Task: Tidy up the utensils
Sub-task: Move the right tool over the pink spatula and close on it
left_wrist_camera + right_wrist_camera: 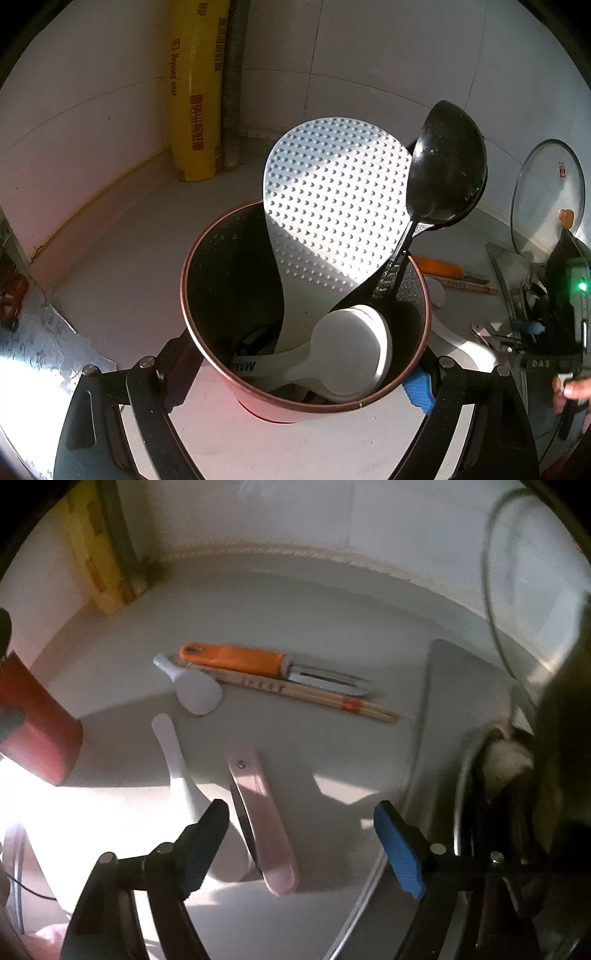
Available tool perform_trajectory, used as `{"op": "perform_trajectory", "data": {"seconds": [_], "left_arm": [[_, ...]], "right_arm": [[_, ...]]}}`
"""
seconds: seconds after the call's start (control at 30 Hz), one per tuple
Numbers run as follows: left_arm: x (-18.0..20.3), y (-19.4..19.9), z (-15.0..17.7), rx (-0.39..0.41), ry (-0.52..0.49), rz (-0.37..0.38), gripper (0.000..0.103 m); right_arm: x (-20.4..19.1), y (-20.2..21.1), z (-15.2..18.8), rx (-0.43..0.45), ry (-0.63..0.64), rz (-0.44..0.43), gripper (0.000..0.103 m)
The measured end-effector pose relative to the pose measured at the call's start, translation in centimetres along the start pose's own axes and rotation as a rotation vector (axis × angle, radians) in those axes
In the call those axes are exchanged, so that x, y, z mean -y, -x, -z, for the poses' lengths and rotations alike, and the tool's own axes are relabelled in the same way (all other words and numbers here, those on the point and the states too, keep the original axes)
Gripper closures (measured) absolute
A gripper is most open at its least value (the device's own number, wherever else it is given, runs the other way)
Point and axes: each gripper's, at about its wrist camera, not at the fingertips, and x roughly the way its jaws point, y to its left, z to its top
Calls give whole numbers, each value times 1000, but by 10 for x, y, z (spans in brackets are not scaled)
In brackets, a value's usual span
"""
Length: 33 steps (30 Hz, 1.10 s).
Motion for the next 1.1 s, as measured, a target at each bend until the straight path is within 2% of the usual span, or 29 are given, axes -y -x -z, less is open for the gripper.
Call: {"op": "perform_trajectory", "data": {"seconds": [0.07,0.2,0.27,0.43,0.53,0.63,0.73,0.87,1.1], "left_arm": [[-1,-1,-1,-1,-3,4,11],[-3,-4,-4,-5,-4,6,11],[-3,-5,-6,-5,-2,8,11],[-3,-6,-6,-7,-3,8,11],[-3,-5,-6,-10,-4,11,11],[-3,-6,-7,-12,-4,10,11],[-3,-6,-8,-12,-5,11,11],[-3,-6,-9,-12,-3,11,11],[-3,-6,-11,-15,-4,11,11]], "right_arm": [[0,-4,-6,-23,12,-9,31],[-7,-13,-19,-72,64,-4,35],[-13,-16,-23,-93,95,-3,43],[-23,-22,-32,-129,151,6,48],[-29,-26,-36,-145,157,-22,56],[-31,-27,-38,-151,164,-22,59],[-23,-25,-38,-152,134,-32,67],[-14,-22,-33,-155,118,-32,71],[-15,-21,-30,-160,90,-37,70]]}}
